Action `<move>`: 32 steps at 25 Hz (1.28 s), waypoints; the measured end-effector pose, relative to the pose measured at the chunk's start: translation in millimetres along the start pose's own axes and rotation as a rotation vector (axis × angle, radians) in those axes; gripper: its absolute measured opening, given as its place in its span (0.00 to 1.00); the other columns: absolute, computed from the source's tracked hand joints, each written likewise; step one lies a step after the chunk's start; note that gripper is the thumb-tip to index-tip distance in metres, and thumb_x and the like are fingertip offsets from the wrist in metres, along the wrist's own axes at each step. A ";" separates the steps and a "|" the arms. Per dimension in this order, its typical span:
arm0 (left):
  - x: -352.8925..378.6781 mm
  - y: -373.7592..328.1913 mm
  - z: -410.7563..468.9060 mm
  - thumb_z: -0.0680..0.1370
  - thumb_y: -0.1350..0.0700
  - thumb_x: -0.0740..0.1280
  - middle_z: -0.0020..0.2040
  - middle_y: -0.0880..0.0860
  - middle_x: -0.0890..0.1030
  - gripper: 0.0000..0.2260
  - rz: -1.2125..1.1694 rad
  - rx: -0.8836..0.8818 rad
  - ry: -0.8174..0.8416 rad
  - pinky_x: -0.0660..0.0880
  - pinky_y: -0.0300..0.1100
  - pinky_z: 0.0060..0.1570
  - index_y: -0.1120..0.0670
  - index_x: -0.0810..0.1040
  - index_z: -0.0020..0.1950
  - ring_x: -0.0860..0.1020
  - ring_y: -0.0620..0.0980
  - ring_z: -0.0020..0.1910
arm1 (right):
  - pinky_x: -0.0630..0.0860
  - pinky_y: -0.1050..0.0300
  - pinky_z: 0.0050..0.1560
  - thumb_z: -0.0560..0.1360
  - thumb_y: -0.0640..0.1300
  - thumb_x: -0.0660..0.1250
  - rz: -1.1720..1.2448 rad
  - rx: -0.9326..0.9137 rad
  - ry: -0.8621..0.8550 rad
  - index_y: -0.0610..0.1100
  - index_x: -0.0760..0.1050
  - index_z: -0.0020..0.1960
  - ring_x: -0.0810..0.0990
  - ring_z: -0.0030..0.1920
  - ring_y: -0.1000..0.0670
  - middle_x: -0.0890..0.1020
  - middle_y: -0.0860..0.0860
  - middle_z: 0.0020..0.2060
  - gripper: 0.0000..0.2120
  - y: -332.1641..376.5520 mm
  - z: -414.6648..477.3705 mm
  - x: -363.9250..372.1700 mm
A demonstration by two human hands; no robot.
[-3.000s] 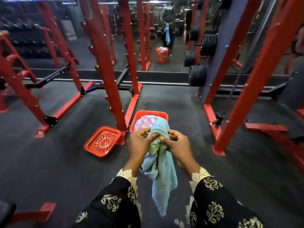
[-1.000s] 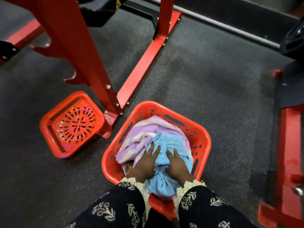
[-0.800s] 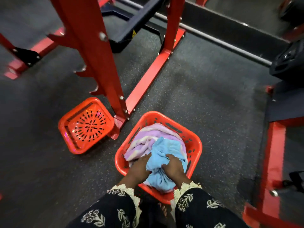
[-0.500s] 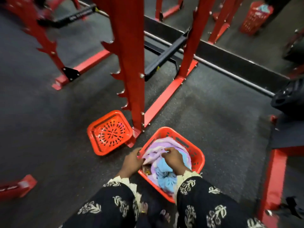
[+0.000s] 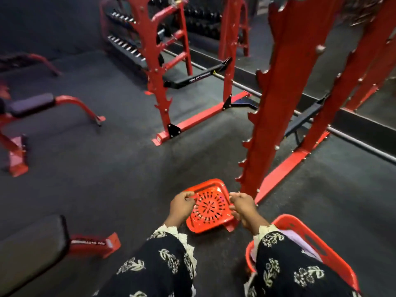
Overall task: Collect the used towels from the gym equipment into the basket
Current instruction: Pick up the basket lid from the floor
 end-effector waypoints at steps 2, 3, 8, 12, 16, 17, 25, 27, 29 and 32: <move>-30.5 4.5 28.0 0.74 0.62 0.68 0.52 0.55 0.84 0.14 0.019 0.006 0.038 0.75 0.43 0.58 0.57 0.81 0.59 0.81 0.52 0.54 | 0.70 0.59 0.33 0.76 0.36 0.62 0.028 0.015 -0.018 0.46 0.77 0.48 0.75 0.32 0.50 0.78 0.47 0.35 0.08 12.3 13.1 36.2; -45.2 5.8 41.7 0.74 0.62 0.68 0.51 0.54 0.84 0.13 0.040 0.026 0.052 0.75 0.41 0.56 0.57 0.81 0.59 0.81 0.50 0.52 | 0.71 0.59 0.33 0.77 0.36 0.62 0.040 0.020 -0.027 0.46 0.77 0.48 0.75 0.33 0.50 0.78 0.47 0.35 0.08 18.6 18.3 53.5; -88.7 18.1 101.8 0.75 0.61 0.68 0.51 0.54 0.84 0.12 0.091 0.062 0.060 0.70 0.34 0.50 0.56 0.81 0.58 0.78 0.44 0.48 | 0.68 0.60 0.32 0.79 0.35 0.59 0.091 0.034 -0.046 0.44 0.76 0.53 0.74 0.32 0.51 0.77 0.49 0.35 0.09 34.8 42.8 121.5; -76.2 43.0 132.5 0.75 0.63 0.67 0.54 0.57 0.84 0.13 0.139 0.036 0.164 0.74 0.41 0.59 0.58 0.81 0.59 0.81 0.52 0.55 | 0.68 0.60 0.32 0.78 0.35 0.60 0.038 0.061 -0.090 0.44 0.76 0.52 0.73 0.31 0.51 0.77 0.48 0.34 0.09 20.8 57.1 140.3; -62.1 58.1 152.7 0.75 0.63 0.66 0.52 0.58 0.84 0.12 0.165 0.008 0.213 0.74 0.41 0.57 0.58 0.82 0.58 0.81 0.54 0.55 | 0.67 0.58 0.32 0.78 0.35 0.61 -0.023 0.061 -0.103 0.43 0.78 0.53 0.73 0.31 0.49 0.79 0.45 0.37 0.09 10.7 82.9 147.1; -59.0 62.5 157.2 0.75 0.63 0.66 0.52 0.57 0.84 0.12 0.179 0.007 0.234 0.73 0.40 0.55 0.58 0.82 0.58 0.81 0.53 0.55 | 0.68 0.58 0.32 0.78 0.36 0.62 -0.026 0.070 -0.111 0.43 0.78 0.53 0.74 0.32 0.49 0.79 0.45 0.38 0.08 7.3 89.5 148.8; -20.1 116.4 244.4 0.75 0.64 0.66 0.47 0.56 0.85 0.11 0.237 0.007 0.280 0.67 0.30 0.39 0.56 0.82 0.55 0.79 0.47 0.42 | 0.73 0.52 0.40 0.76 0.38 0.63 -0.132 0.130 -0.127 0.44 0.80 0.53 0.78 0.37 0.47 0.81 0.47 0.39 0.09 -45.8 201.2 172.7; 10.1 153.1 282.3 0.75 0.64 0.65 0.47 0.56 0.85 0.12 0.241 -0.033 0.294 0.68 0.32 0.42 0.55 0.82 0.56 0.81 0.51 0.46 | 0.76 0.47 0.48 0.76 0.39 0.64 -0.201 0.139 -0.118 0.44 0.80 0.52 0.81 0.42 0.44 0.83 0.46 0.43 0.08 -80.7 249.4 181.5; 43.6 196.7 319.7 0.76 0.63 0.64 0.52 0.56 0.84 0.12 0.252 -0.083 0.293 0.71 0.36 0.51 0.56 0.82 0.57 0.81 0.53 0.54 | 0.76 0.47 0.55 0.76 0.39 0.65 -0.314 0.131 -0.090 0.43 0.80 0.55 0.82 0.50 0.42 0.84 0.44 0.50 0.10 -121.4 296.8 189.1; 101.6 275.7 363.5 0.76 0.62 0.64 0.57 0.57 0.83 0.13 0.262 -0.197 0.310 0.72 0.42 0.58 0.57 0.81 0.59 0.80 0.54 0.58 | 0.73 0.56 0.57 0.74 0.40 0.66 -0.573 0.085 -0.044 0.43 0.81 0.57 0.81 0.57 0.44 0.84 0.45 0.56 0.12 -190.6 360.5 195.6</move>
Point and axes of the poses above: each hand's wrist, its own z-axis towards the middle knuckle, its own x-axis out of the palm, y = z × x, the point moved 5 cm from there along z, towards the middle knuckle
